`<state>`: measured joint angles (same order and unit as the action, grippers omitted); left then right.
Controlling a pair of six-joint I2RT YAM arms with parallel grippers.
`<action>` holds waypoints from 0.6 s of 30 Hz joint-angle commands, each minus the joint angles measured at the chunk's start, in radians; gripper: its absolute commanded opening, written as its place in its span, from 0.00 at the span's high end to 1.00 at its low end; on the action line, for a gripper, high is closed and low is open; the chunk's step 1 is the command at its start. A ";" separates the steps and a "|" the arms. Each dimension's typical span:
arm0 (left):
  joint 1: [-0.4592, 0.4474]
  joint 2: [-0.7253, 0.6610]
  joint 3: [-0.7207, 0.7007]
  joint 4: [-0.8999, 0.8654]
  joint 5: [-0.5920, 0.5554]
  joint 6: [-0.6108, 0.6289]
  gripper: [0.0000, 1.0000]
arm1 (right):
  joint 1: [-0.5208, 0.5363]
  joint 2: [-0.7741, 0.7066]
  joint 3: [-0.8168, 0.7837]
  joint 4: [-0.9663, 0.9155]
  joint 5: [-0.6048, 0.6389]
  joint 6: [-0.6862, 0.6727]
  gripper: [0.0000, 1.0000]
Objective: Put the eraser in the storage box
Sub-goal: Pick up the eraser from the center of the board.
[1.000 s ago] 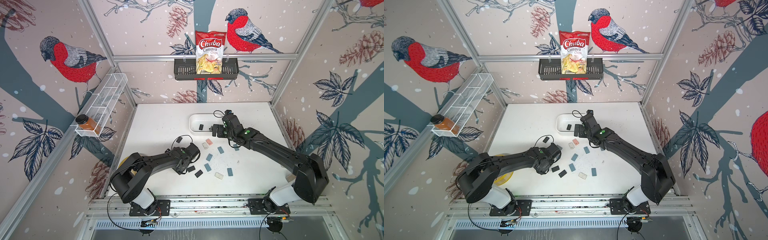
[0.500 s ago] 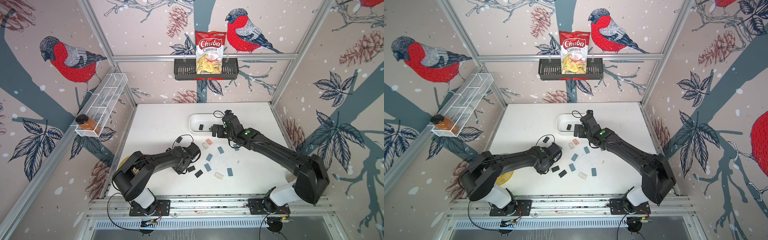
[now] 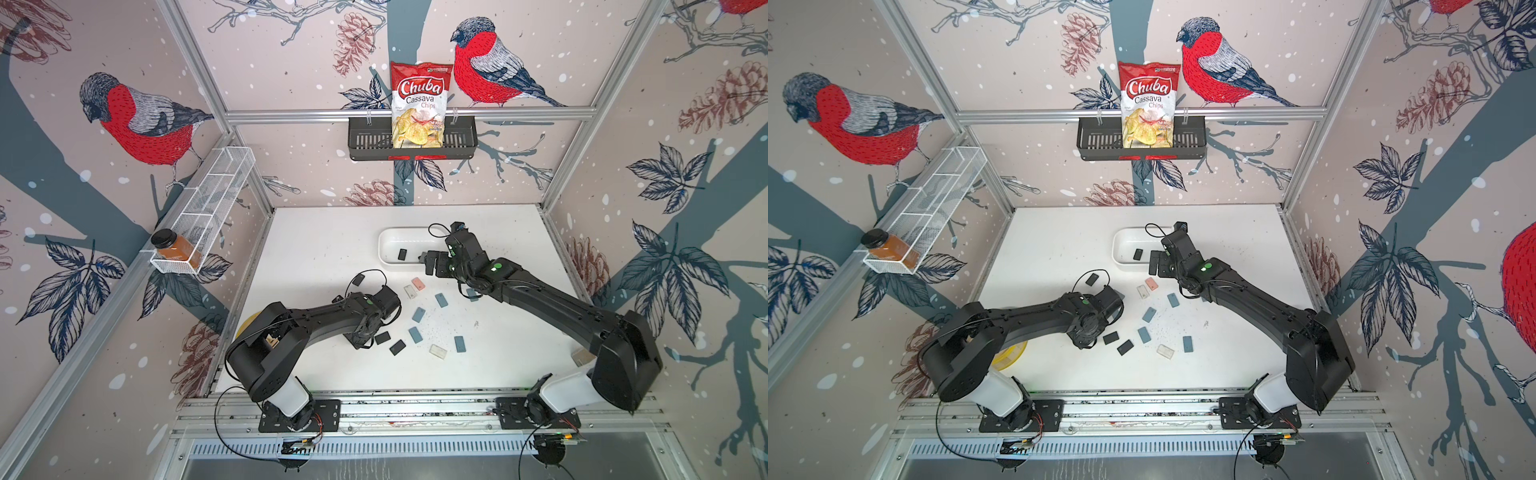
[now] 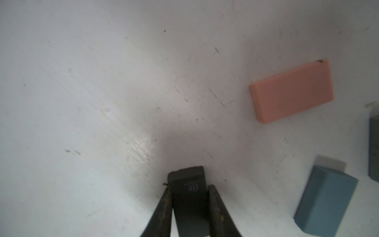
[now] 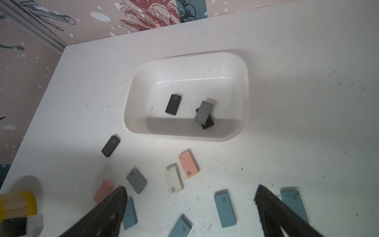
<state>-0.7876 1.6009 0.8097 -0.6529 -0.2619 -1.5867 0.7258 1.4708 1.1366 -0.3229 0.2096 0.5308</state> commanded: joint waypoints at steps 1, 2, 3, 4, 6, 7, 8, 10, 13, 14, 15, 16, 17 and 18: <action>0.007 0.021 -0.026 0.132 0.100 0.024 0.73 | 0.006 -0.010 -0.010 0.019 0.016 0.015 0.00; 0.007 0.018 -0.028 0.137 0.101 0.033 0.74 | 0.006 -0.013 -0.012 0.018 0.017 0.018 0.00; 0.007 0.016 -0.027 0.139 0.099 0.038 0.75 | 0.006 -0.017 -0.016 0.018 0.019 0.017 0.00; 0.006 0.012 -0.028 0.141 0.097 0.045 0.76 | 0.006 -0.023 -0.022 0.017 0.022 0.018 0.00; 0.005 0.013 -0.028 0.153 0.101 0.068 0.76 | 0.006 -0.032 -0.034 0.018 0.028 0.017 0.00; 0.004 0.016 -0.028 0.160 0.104 0.084 0.77 | 0.006 -0.040 -0.039 0.016 0.032 0.016 0.00; 0.003 0.021 -0.024 0.161 0.105 0.098 0.78 | 0.006 -0.044 -0.043 0.013 0.036 0.015 0.00; -0.005 0.032 -0.016 0.159 0.099 0.121 0.79 | 0.006 -0.055 -0.054 0.009 0.040 0.017 0.00; -0.013 0.049 -0.008 0.151 0.092 0.147 0.80 | 0.006 -0.073 -0.075 0.007 0.048 0.016 0.00; -0.016 0.052 -0.007 0.156 0.094 0.158 0.81 | 0.006 -0.079 -0.082 0.007 0.052 0.014 0.00; -0.017 0.054 -0.009 0.156 0.094 0.162 0.81 | 0.006 -0.084 -0.088 0.004 0.058 0.014 0.00; -0.018 0.054 -0.011 0.154 0.094 0.165 0.82 | 0.005 -0.091 -0.096 0.001 0.062 0.015 0.00; -0.019 0.053 -0.014 0.160 0.093 0.173 0.83 | 0.004 -0.097 -0.104 0.001 0.068 0.014 0.00; -0.022 0.051 -0.013 0.162 0.090 0.180 0.84 | 0.003 -0.103 -0.111 -0.001 0.073 0.015 0.00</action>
<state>-0.8082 1.6196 0.8181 -0.6476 -0.2993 -1.4540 0.7300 1.3838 1.0389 -0.3237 0.2481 0.5343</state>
